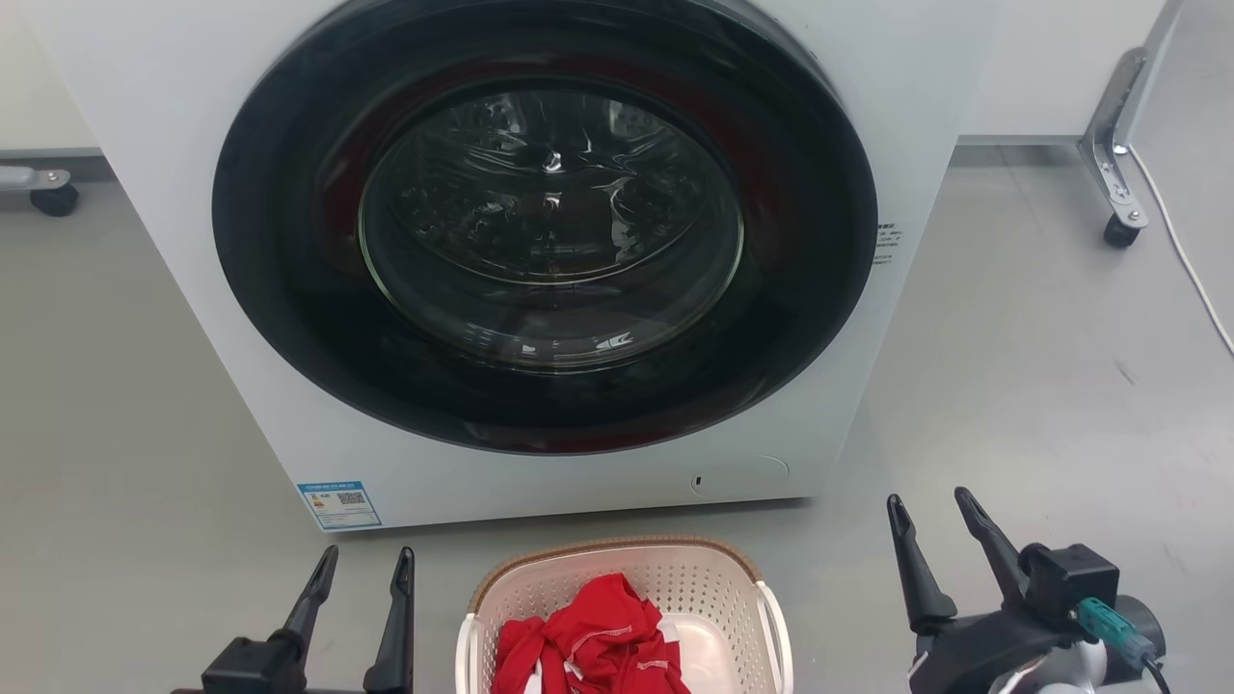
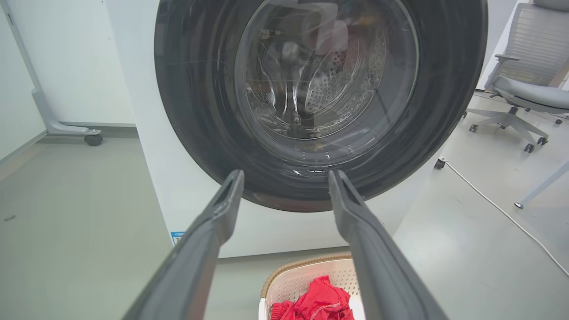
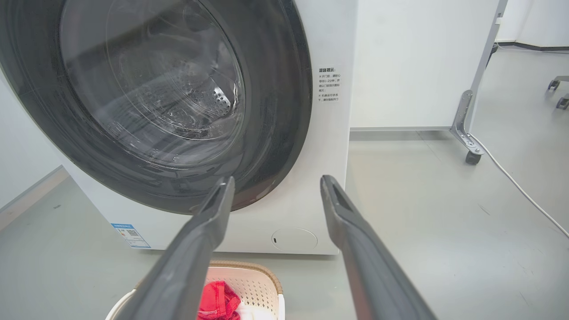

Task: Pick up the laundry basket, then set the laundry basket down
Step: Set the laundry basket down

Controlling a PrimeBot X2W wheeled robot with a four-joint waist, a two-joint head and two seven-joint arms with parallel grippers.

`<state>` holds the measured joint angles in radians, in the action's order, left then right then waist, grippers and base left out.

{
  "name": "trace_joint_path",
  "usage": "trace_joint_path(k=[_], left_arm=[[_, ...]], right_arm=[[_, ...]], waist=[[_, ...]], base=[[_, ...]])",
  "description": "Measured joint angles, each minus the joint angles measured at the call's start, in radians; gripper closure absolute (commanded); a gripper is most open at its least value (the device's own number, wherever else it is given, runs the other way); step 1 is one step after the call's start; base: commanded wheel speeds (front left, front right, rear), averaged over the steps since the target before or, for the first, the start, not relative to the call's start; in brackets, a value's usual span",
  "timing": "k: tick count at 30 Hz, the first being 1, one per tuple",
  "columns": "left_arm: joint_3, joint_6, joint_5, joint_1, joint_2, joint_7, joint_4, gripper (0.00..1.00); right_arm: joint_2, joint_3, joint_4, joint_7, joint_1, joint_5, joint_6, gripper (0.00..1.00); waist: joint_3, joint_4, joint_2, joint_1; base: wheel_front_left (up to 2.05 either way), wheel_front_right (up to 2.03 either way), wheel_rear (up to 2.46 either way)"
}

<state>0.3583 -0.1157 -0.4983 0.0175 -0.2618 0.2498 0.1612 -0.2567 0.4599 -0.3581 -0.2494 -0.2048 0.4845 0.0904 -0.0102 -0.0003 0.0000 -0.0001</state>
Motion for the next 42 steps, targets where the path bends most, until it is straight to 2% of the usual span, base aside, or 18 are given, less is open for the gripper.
trace_joint_path(k=[4,18,42], left_arm=[[-0.011,-0.008,0.007,-0.03,0.0,0.0,-0.024,0.0],[-0.086,-0.008,0.049,-0.103,0.026,-0.029,-0.076,0.0],[-0.159,-0.009,0.14,-0.128,0.084,-0.112,-0.128,0.0]], right_arm=[[-0.011,-0.016,0.044,0.0,0.046,-0.002,0.016,0.0],[-0.029,-0.054,0.169,0.002,0.134,-0.053,0.033,0.0],[-0.023,-0.12,0.266,0.082,0.178,-0.101,0.034,0.0]], waist=[[0.011,0.003,0.0,0.0001],[0.015,0.006,0.0,0.0001],[0.014,0.004,0.0,0.0001]], base=[[0.0,0.0,0.0],[0.0,0.0,0.0],[0.0,0.0,0.0]])
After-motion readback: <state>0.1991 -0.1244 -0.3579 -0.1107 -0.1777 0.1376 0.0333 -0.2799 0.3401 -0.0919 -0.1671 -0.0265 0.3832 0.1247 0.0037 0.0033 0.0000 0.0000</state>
